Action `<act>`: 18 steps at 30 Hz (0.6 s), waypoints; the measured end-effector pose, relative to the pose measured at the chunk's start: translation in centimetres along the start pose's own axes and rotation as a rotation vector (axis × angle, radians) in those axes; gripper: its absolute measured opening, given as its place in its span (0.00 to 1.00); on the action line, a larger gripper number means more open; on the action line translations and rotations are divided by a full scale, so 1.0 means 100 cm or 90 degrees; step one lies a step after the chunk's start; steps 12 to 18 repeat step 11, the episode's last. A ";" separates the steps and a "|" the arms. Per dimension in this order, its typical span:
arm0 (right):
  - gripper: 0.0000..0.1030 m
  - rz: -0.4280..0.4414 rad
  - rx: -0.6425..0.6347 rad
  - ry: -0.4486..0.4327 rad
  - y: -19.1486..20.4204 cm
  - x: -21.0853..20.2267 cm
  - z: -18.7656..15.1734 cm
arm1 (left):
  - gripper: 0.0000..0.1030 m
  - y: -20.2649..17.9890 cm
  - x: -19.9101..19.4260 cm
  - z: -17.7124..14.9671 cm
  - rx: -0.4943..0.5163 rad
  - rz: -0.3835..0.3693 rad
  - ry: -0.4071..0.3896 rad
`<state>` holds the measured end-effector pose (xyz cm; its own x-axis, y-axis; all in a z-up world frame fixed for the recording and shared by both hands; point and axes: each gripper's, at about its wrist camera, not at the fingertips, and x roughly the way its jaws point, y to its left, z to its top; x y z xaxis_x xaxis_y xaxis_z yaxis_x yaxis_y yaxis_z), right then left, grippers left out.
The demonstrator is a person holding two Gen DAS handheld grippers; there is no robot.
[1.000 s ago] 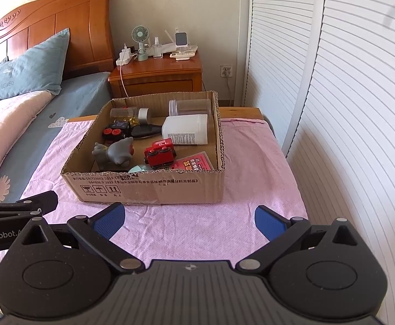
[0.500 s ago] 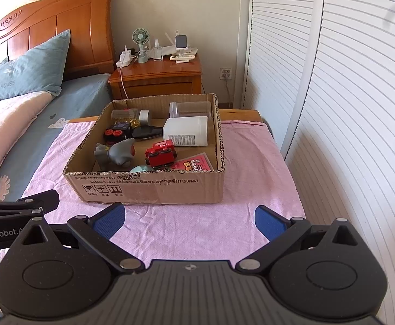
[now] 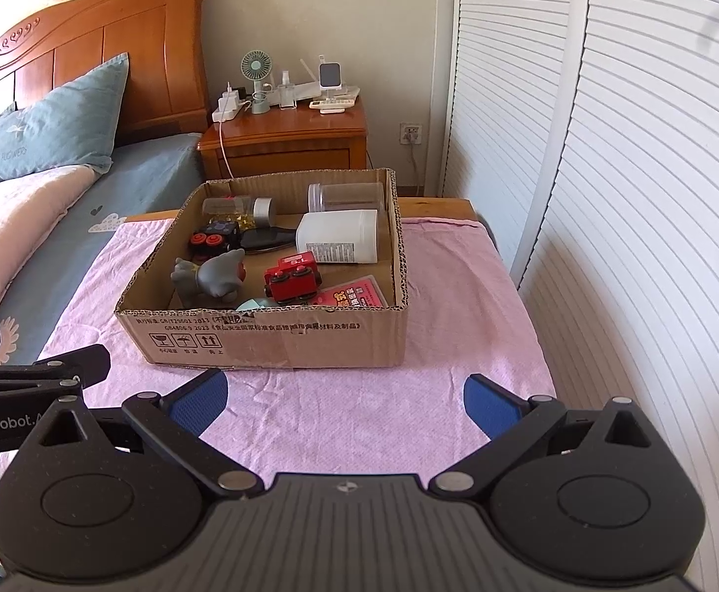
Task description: Organize rigid objects
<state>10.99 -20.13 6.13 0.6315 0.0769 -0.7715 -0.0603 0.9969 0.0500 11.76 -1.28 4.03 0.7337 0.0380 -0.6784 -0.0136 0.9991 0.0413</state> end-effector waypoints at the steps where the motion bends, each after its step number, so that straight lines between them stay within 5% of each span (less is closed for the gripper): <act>1: 1.00 0.000 0.001 -0.001 0.000 0.000 0.000 | 0.99 0.000 0.000 0.000 0.001 0.000 0.000; 18: 1.00 0.002 0.002 0.000 -0.001 0.000 -0.001 | 0.99 0.000 -0.002 -0.001 -0.001 0.000 0.001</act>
